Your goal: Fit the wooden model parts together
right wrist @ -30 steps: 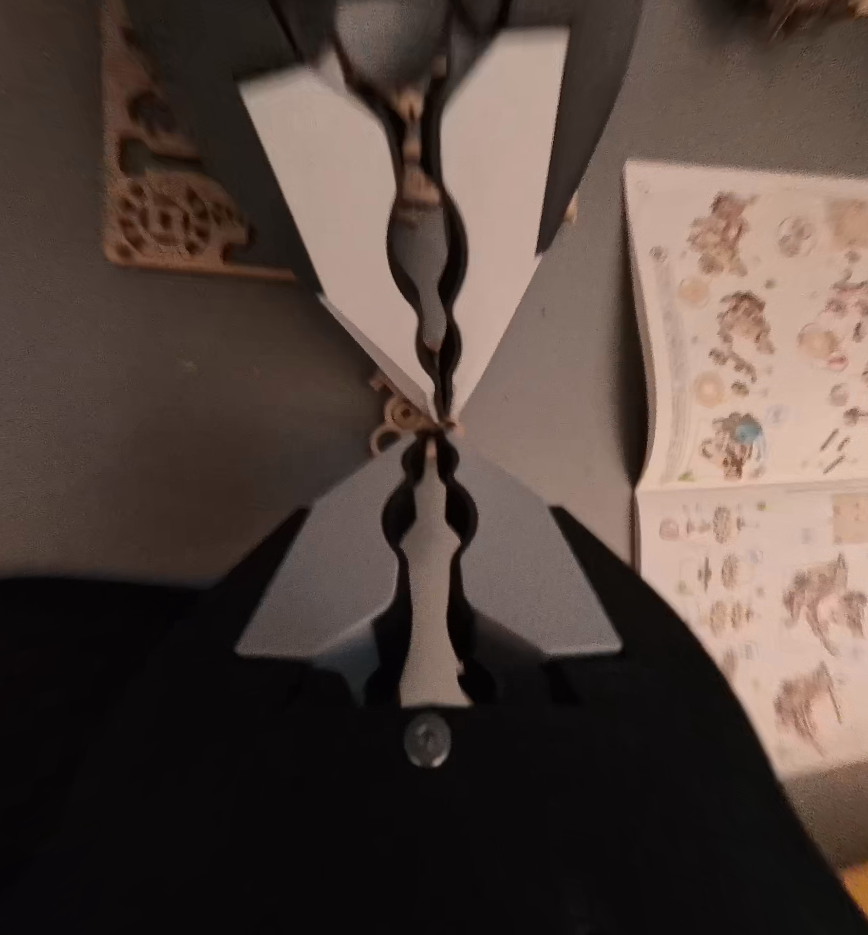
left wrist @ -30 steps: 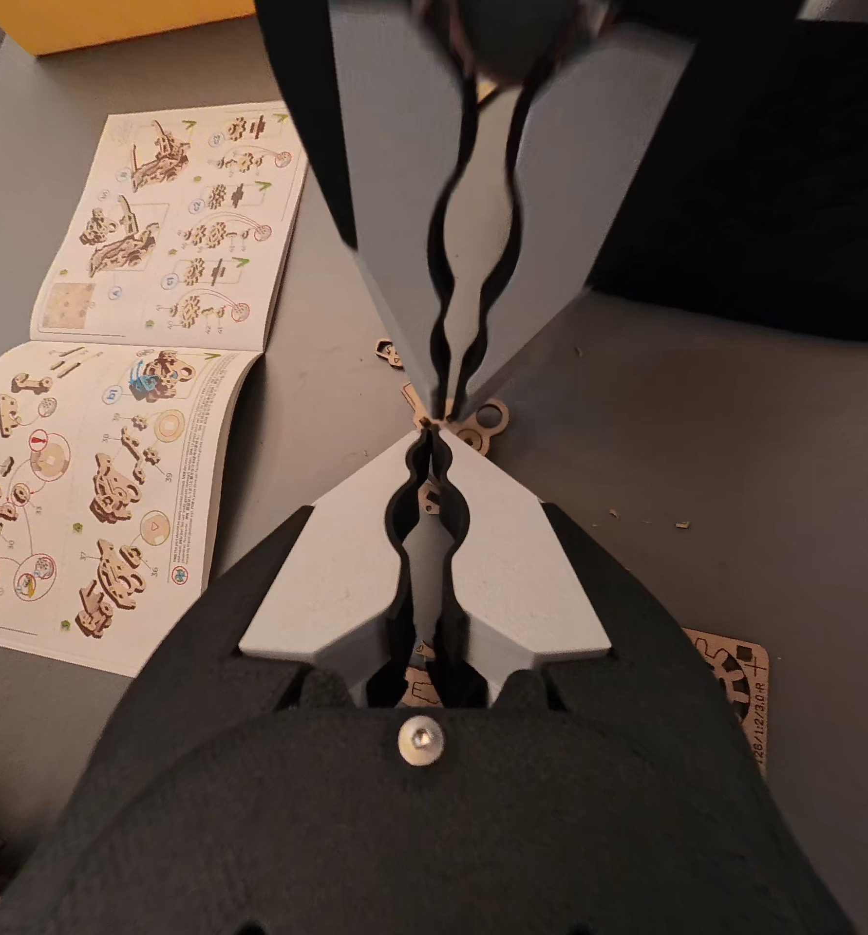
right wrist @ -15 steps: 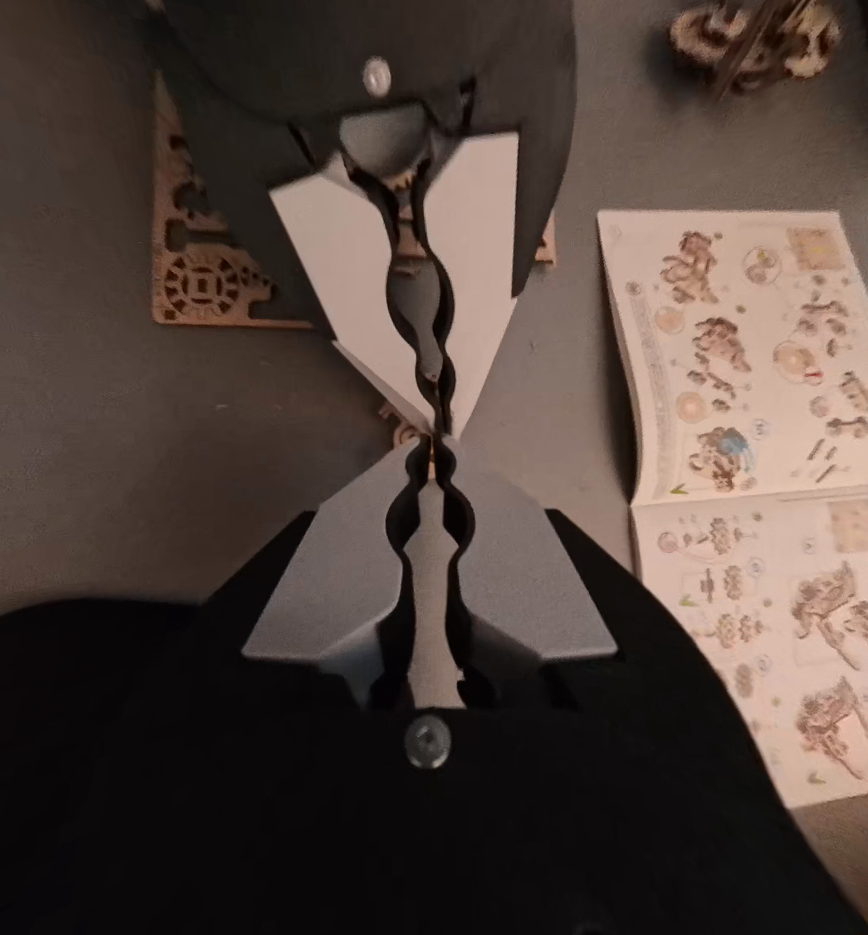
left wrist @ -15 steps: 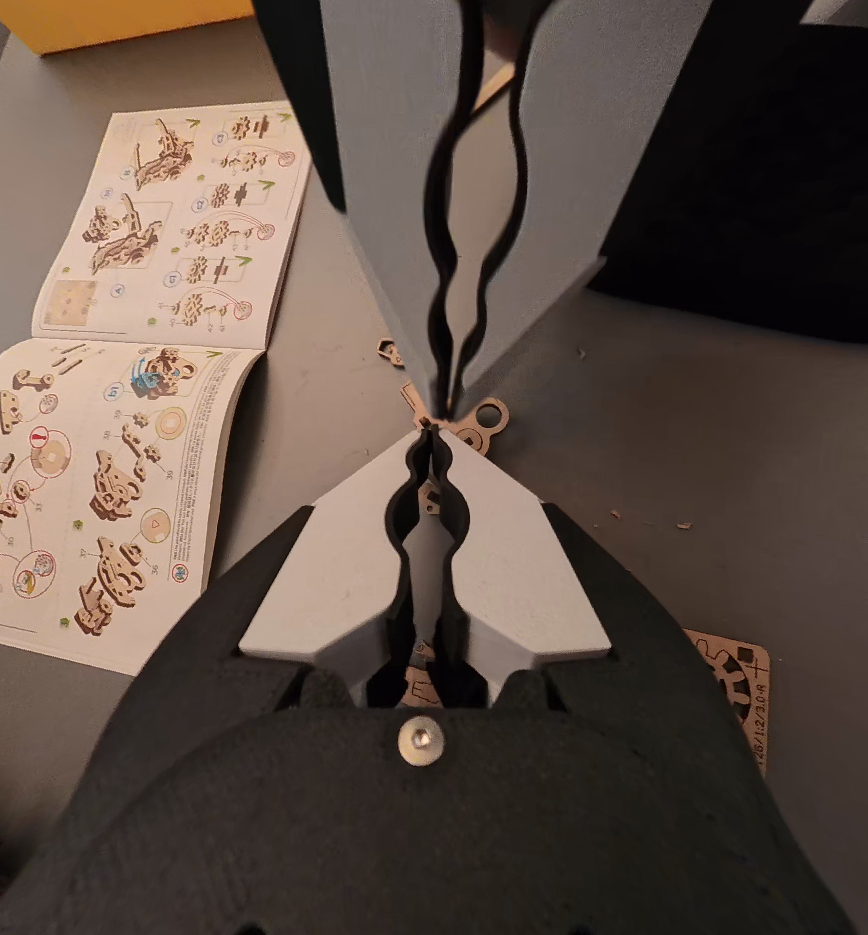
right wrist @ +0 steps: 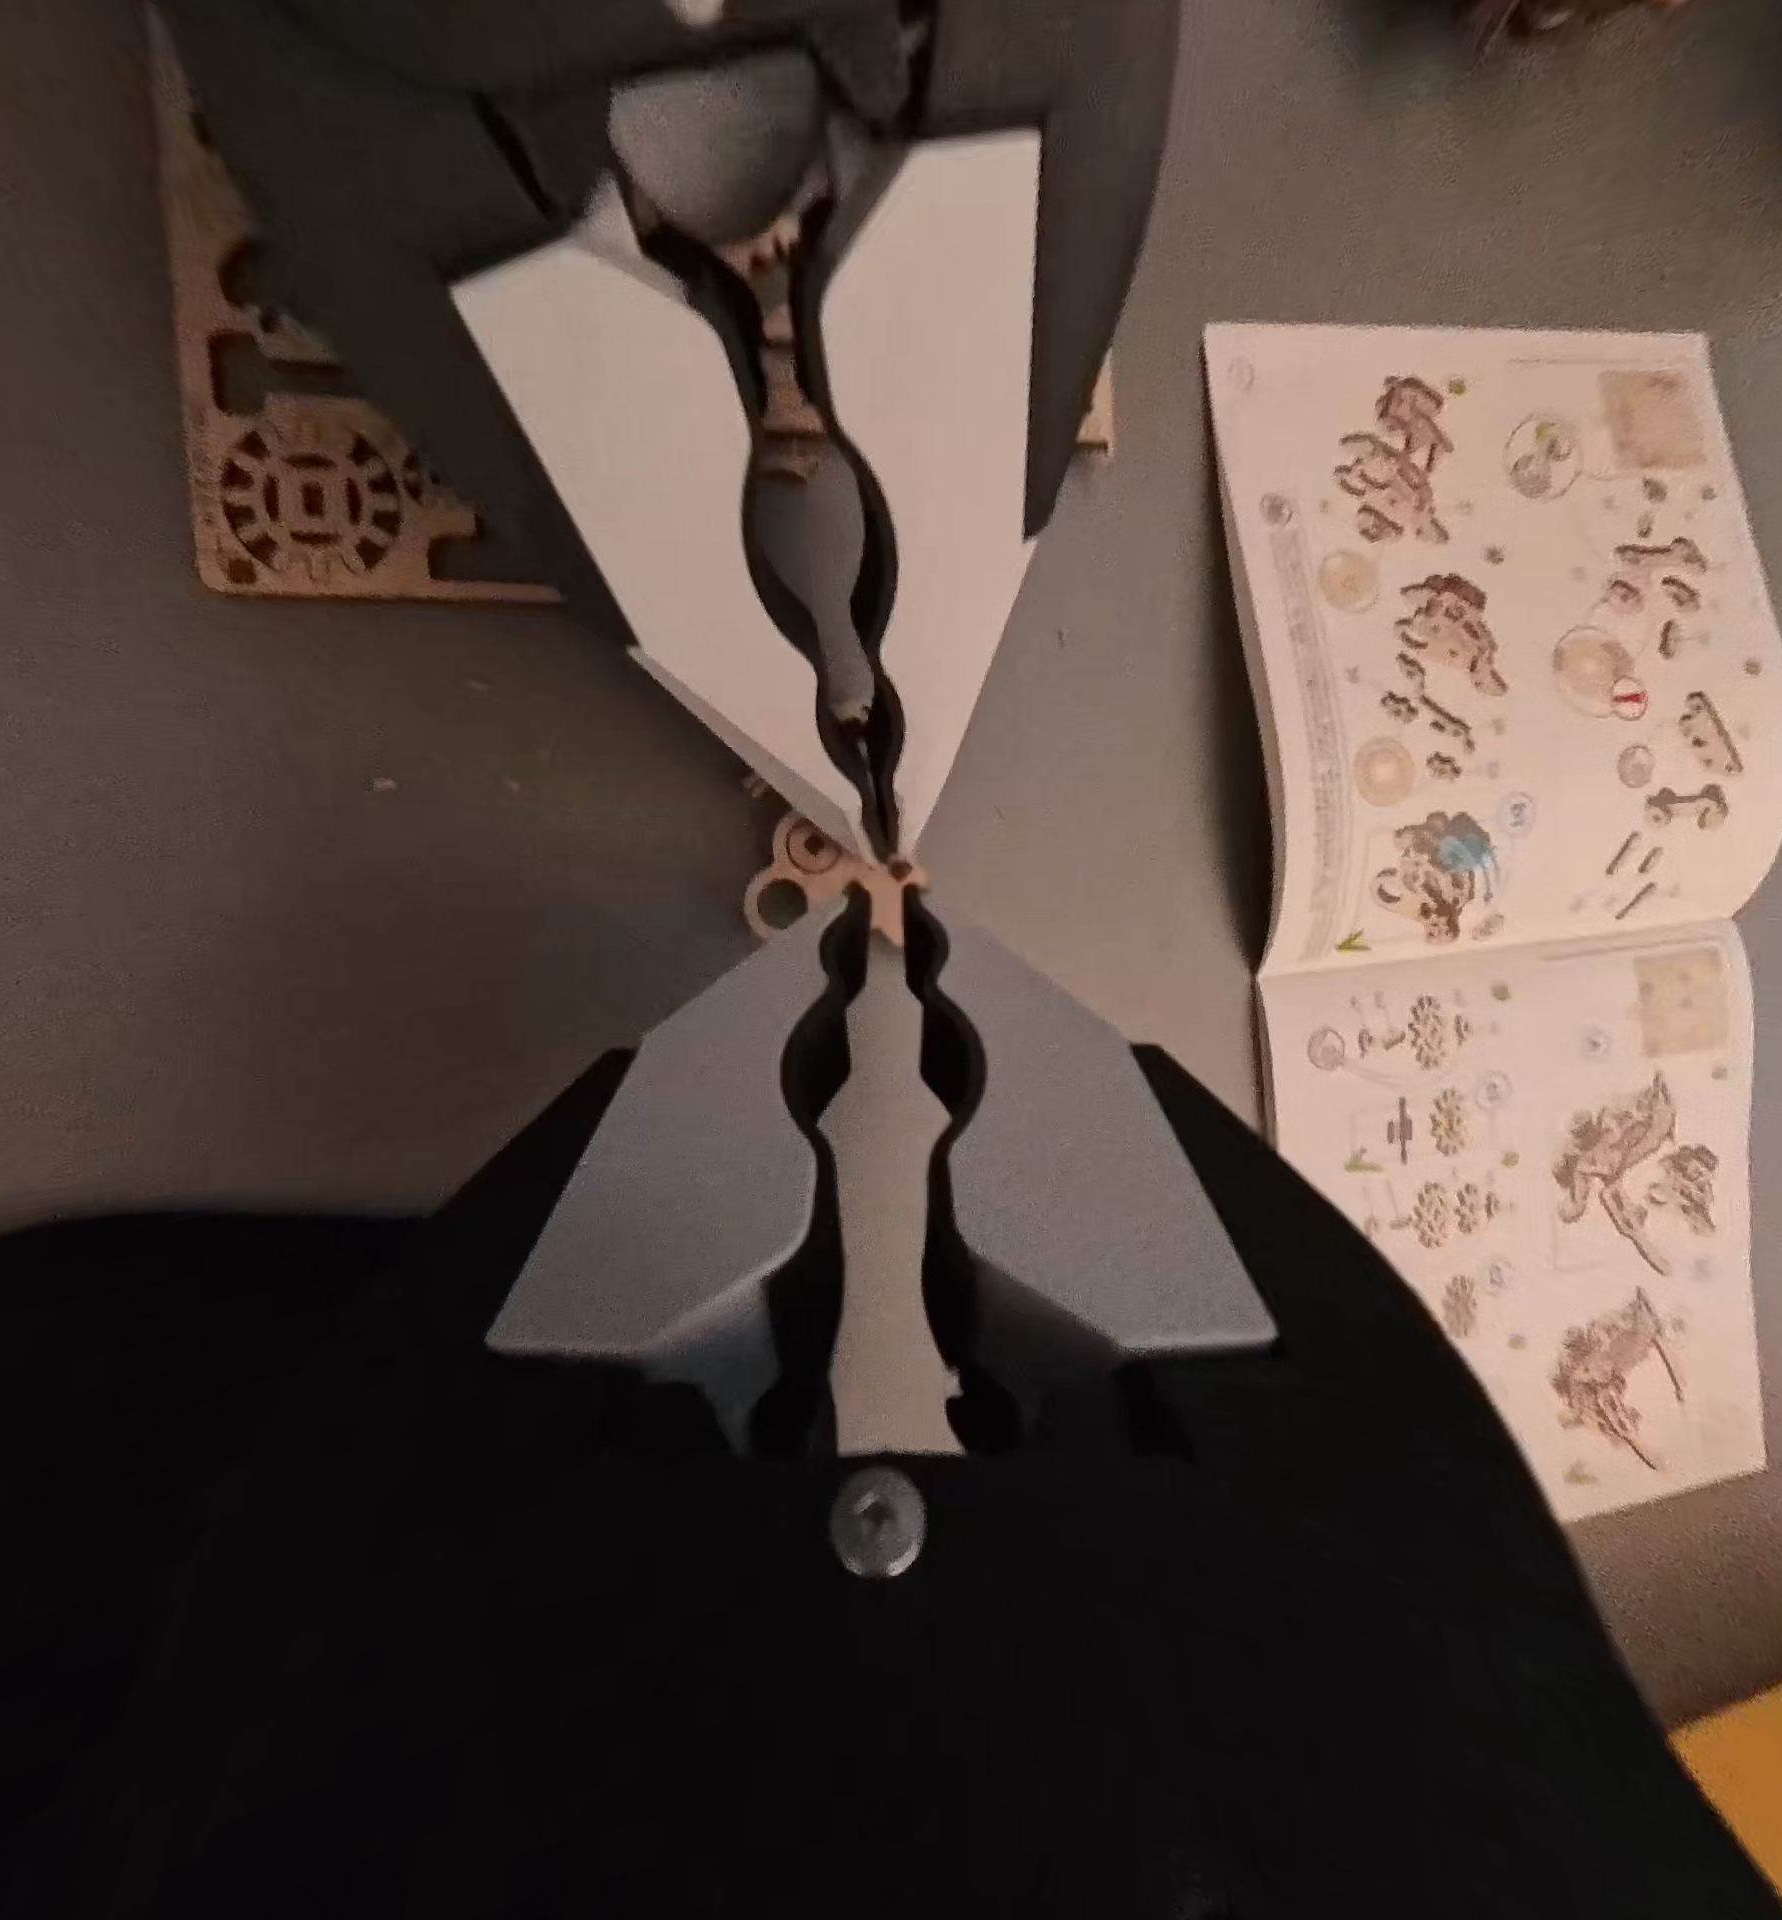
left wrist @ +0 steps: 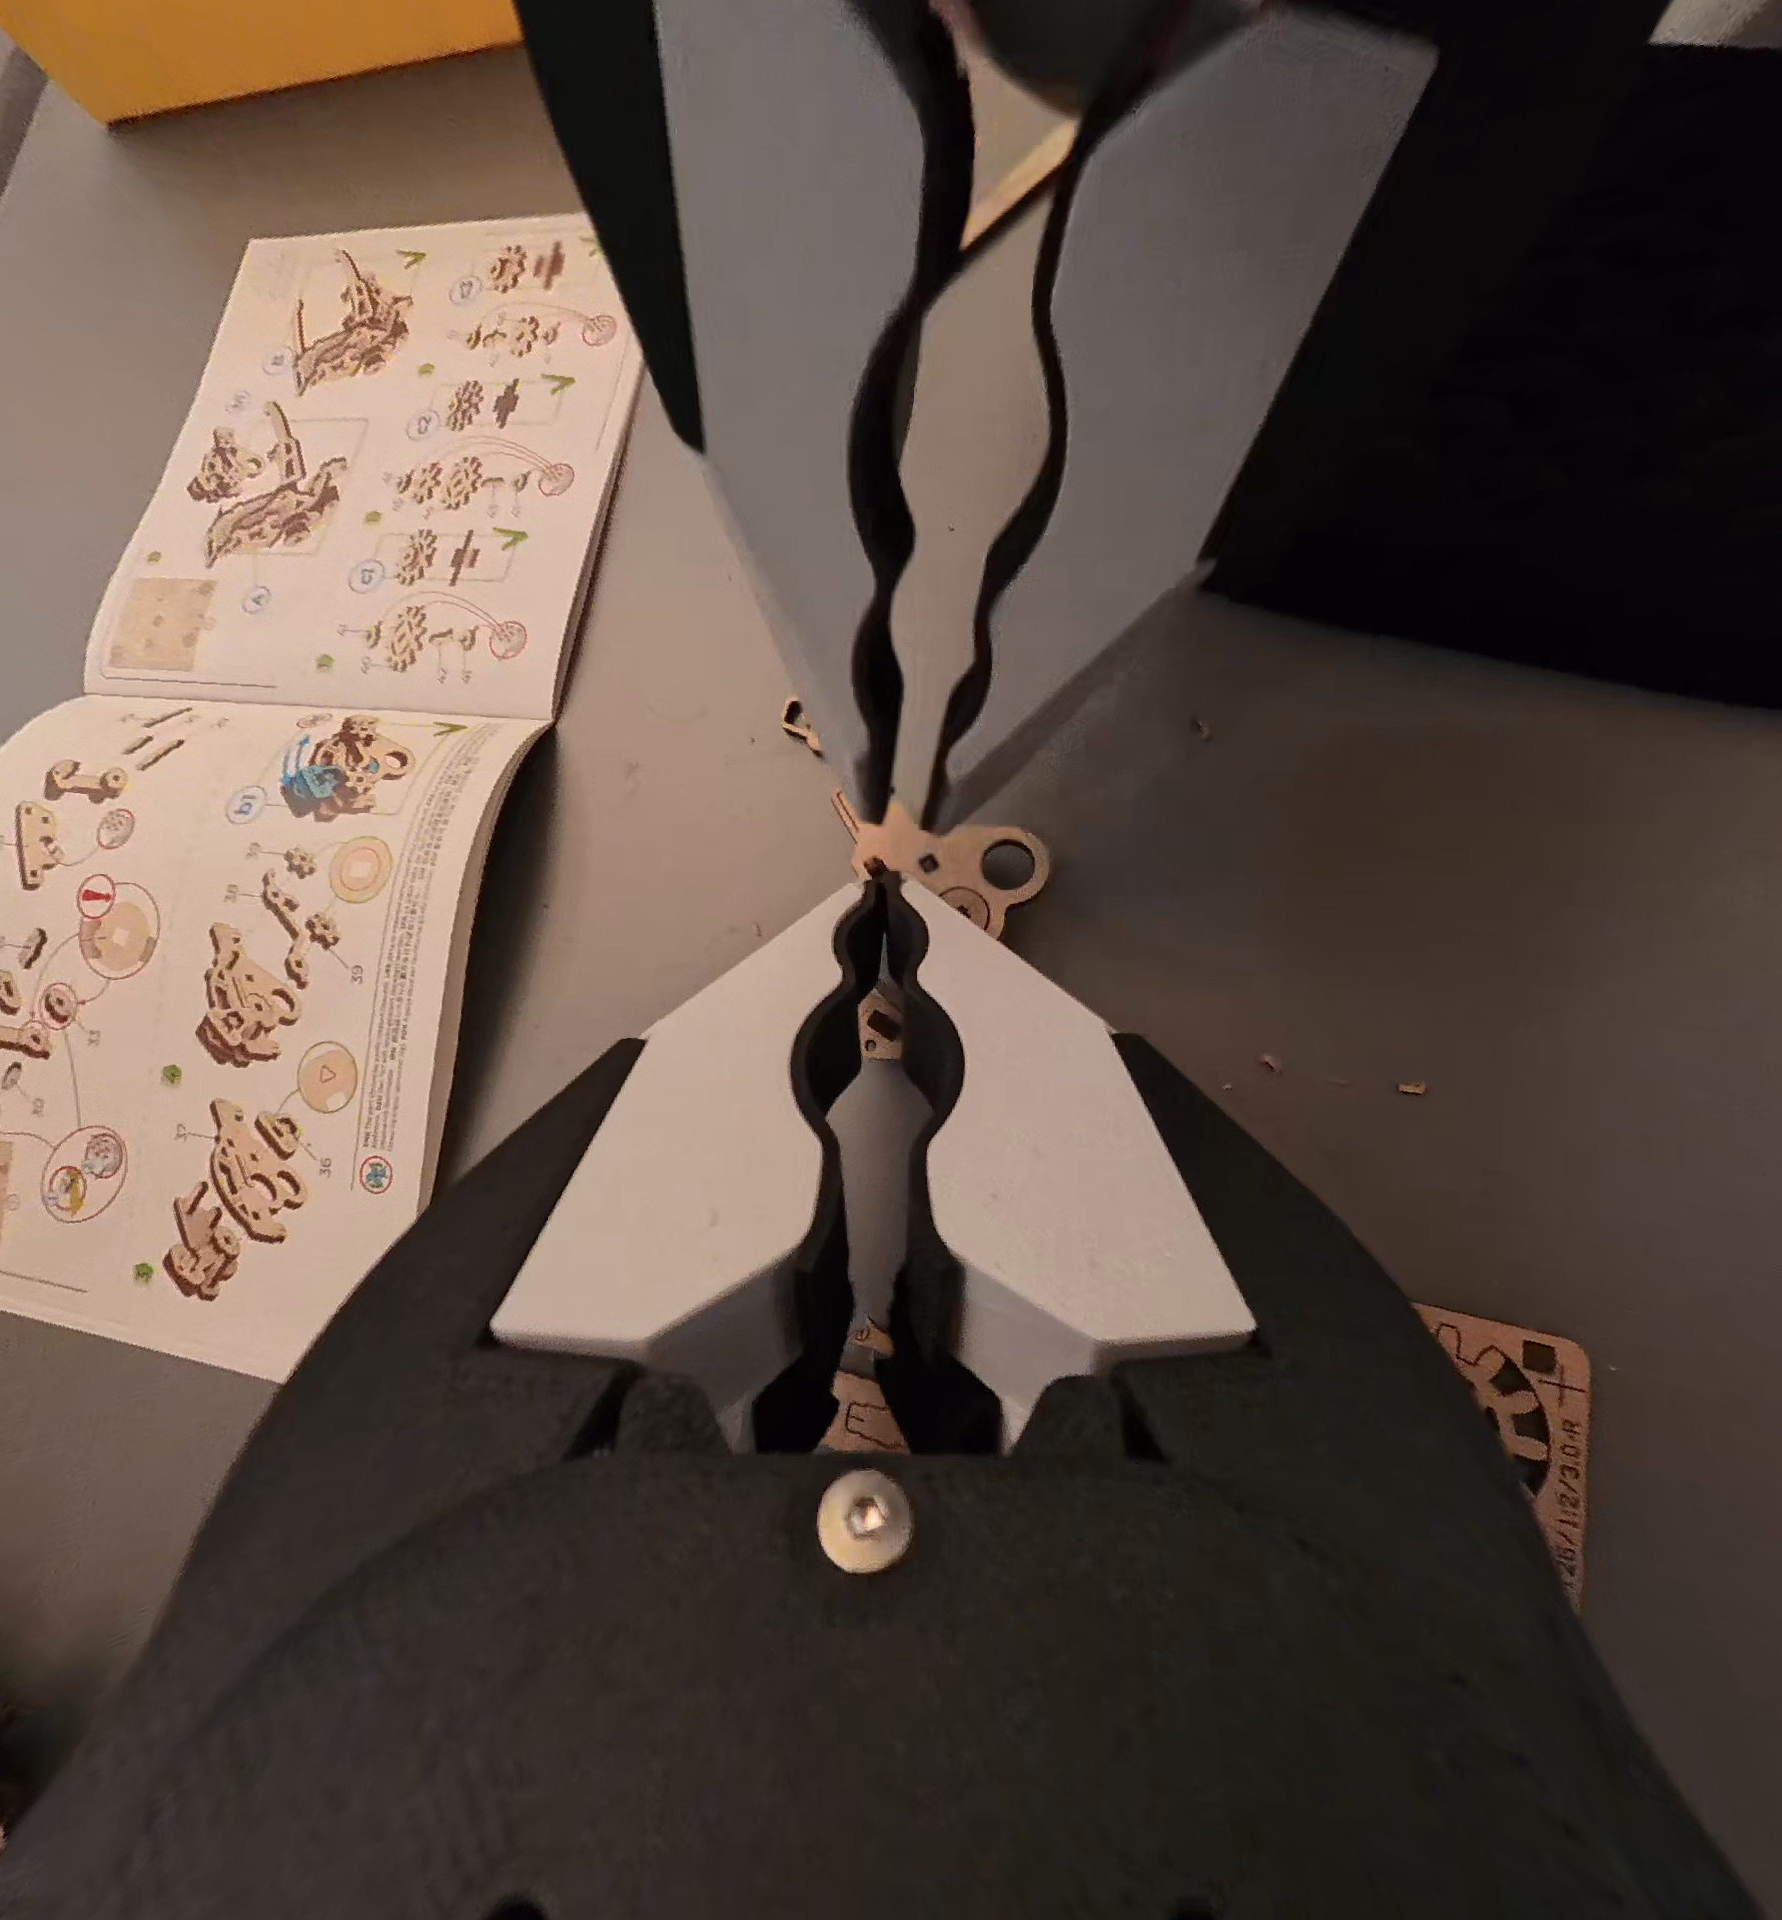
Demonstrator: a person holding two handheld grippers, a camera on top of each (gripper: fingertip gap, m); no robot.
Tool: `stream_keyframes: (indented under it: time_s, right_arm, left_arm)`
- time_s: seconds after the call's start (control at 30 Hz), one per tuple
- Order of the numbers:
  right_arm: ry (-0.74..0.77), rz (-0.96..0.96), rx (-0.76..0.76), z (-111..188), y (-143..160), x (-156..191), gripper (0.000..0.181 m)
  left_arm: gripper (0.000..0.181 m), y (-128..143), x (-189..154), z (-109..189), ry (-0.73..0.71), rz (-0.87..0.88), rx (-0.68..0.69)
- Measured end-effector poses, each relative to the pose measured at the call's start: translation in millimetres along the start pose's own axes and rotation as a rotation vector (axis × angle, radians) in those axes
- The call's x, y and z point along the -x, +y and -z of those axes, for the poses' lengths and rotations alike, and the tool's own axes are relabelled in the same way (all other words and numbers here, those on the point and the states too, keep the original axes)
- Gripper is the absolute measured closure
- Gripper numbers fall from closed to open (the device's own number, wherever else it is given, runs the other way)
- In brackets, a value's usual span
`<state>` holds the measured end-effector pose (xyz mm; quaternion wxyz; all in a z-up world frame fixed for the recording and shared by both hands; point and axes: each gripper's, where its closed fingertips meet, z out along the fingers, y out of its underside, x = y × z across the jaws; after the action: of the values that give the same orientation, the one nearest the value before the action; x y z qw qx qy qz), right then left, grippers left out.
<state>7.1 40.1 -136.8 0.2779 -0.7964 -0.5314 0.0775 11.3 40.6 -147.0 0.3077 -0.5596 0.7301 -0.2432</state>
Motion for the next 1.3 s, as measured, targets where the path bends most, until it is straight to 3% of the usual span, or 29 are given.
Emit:
stream_keyframes:
  time_s: [0.03, 0.07, 0.23, 0.33, 0.4, 0.47, 0.53, 0.6, 0.63, 0.77, 0.83, 0.9, 0.97, 1.0, 1.13, 1.17, 1.3]
  right_arm:
    - [-0.030, -0.022, -0.047, -2.2, -5.8, 3.3, 0.181]
    - [-0.033, -0.031, 0.034, -13.0, 10.7, 3.4, 0.175]
    - [-0.042, -0.042, -0.033, -4.1, -2.9, 5.4, 0.181]
    - [-0.012, -0.037, 0.035, -2.9, 6.6, -0.4, 0.174]
    - [-0.036, -0.044, -0.055, 3.2, -9.5, 5.6, 0.181]
    - [-0.058, -0.050, -0.026, -12.1, -0.8, 7.6, 0.181]
    - [0.015, -0.013, 0.029, -0.9, 2.7, -1.6, 0.179]
    - [-0.043, -0.050, -0.062, 0.1, -10.0, 6.6, 0.181]
    - [-0.034, -0.043, 0.029, -13.4, 7.3, 4.8, 0.181]
    - [-0.012, -0.025, -0.045, -0.3, -7.2, 3.8, 0.181]
    - [-0.037, -0.043, 0.021, -15.5, 7.5, 3.8, 0.181]
    - [-0.004, -0.034, 0.038, -4.7, 6.4, -0.1, 0.178]
    - [-0.029, -0.048, -0.064, -1.4, -9.5, 4.9, 0.181]
    - [-0.040, -0.052, 0.012, -14.6, 4.9, 5.0, 0.181]
    - [-0.029, -0.032, -0.024, -9.4, -3.4, 6.3, 0.181]
    - [-0.058, -0.051, 0.036, -15.3, 8.0, 8.8, 0.181]
    - [-0.042, -0.075, -0.136, 20.2, -11.9, -3.6, 0.181]
  left_arm:
    - [0.181, 0.0, -0.1, -0.1, 0.001, 0.000, 0.001]
    - [0.181, 0.1, 0.0, 0.0, 0.003, 0.003, 0.003]
    - [0.181, -0.2, -0.7, -0.1, 0.009, 0.009, -0.002]
    - [0.181, -0.2, -0.6, 0.1, 0.009, 0.014, -0.005]
    - [0.181, -0.1, -0.6, 0.2, 0.009, 0.015, -0.006]
    - [0.181, -0.4, 0.8, 0.5, 0.002, 0.016, -0.004]
    - [0.181, 0.2, 0.8, 0.4, -0.002, 0.009, -0.003]
    - [0.181, 0.0, 0.7, 0.2, -0.001, 0.009, -0.003]
    - [0.181, -0.1, 0.6, 0.2, 0.000, 0.011, -0.002]
    - [0.181, 0.1, 1.2, 0.4, -0.004, 0.013, -0.005]
    - [0.181, -0.3, 2.2, 0.5, -0.007, 0.018, -0.006]
    - [0.181, 0.5, 1.7, 0.6, -0.002, 0.019, -0.007]
    - [0.181, 0.4, 1.8, 0.6, 0.000, 0.022, -0.009]
    - [0.181, 0.4, 1.9, 0.5, 0.002, 0.025, -0.007]
    - [0.181, 0.1, 1.6, 0.4, 0.000, 0.020, -0.014]
    - [0.181, -0.2, 1.4, 0.4, 0.001, 0.011, -0.012]
    - [0.181, -4.5, 10.4, 6.5, -0.075, -0.076, -0.039]
